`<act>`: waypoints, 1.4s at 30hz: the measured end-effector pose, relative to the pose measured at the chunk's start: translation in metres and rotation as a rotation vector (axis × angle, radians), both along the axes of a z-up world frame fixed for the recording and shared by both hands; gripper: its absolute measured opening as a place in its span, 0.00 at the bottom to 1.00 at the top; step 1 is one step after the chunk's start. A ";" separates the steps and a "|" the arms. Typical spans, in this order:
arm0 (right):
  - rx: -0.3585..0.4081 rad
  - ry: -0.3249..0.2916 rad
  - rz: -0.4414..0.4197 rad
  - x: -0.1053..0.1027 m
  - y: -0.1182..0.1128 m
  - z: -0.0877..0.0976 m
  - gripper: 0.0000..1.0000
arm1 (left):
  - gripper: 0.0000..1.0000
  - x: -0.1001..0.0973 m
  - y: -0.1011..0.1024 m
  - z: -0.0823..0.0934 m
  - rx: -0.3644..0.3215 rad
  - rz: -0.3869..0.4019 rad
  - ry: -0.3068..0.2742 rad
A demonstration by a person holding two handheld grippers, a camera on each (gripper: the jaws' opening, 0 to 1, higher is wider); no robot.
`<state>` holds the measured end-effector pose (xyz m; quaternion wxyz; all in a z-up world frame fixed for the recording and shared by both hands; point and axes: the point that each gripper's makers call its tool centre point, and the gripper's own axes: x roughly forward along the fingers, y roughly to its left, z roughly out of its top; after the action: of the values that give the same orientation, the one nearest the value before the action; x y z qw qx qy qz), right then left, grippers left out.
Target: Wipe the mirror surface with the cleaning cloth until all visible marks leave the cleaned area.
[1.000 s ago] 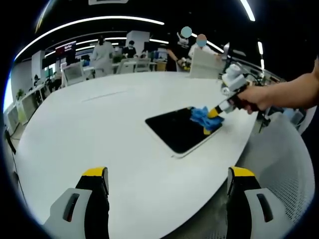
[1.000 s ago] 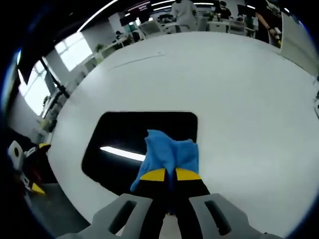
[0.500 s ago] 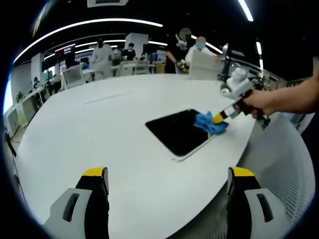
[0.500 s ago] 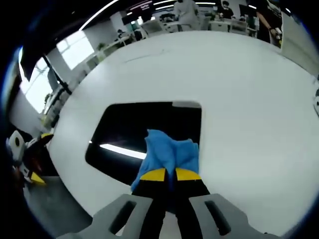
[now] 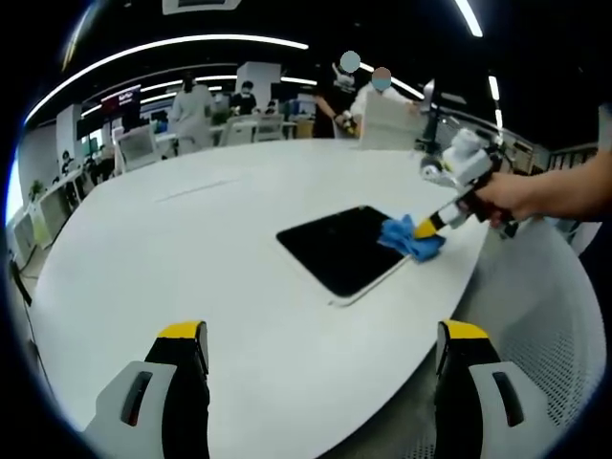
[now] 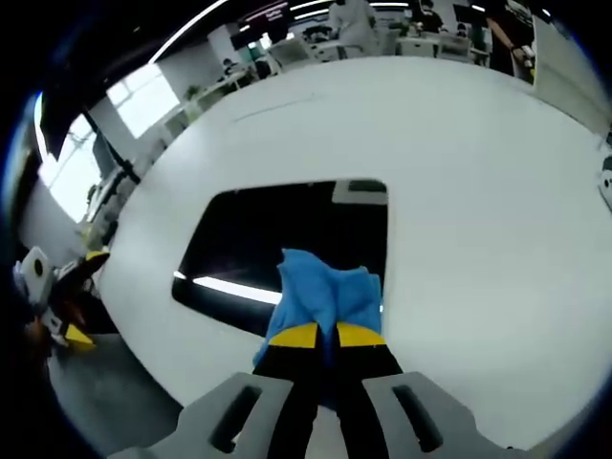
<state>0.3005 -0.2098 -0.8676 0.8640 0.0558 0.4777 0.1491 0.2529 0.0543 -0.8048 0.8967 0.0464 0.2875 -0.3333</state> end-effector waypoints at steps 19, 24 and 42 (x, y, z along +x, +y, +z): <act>0.028 -0.014 -0.026 -0.004 0.000 0.000 0.00 | 0.99 0.000 0.000 0.000 0.001 0.000 0.001; 0.034 -0.010 -0.032 -0.004 0.000 0.000 0.00 | 0.99 0.000 0.000 0.000 0.003 0.001 0.001; 0.007 0.009 -0.026 -0.003 0.001 -0.001 0.00 | 0.99 0.000 0.001 0.000 -0.019 0.010 0.014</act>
<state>0.2977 -0.2091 -0.8687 0.8634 0.0656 0.4804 0.1393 0.2534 0.0552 -0.8051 0.8968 0.0342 0.2907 -0.3317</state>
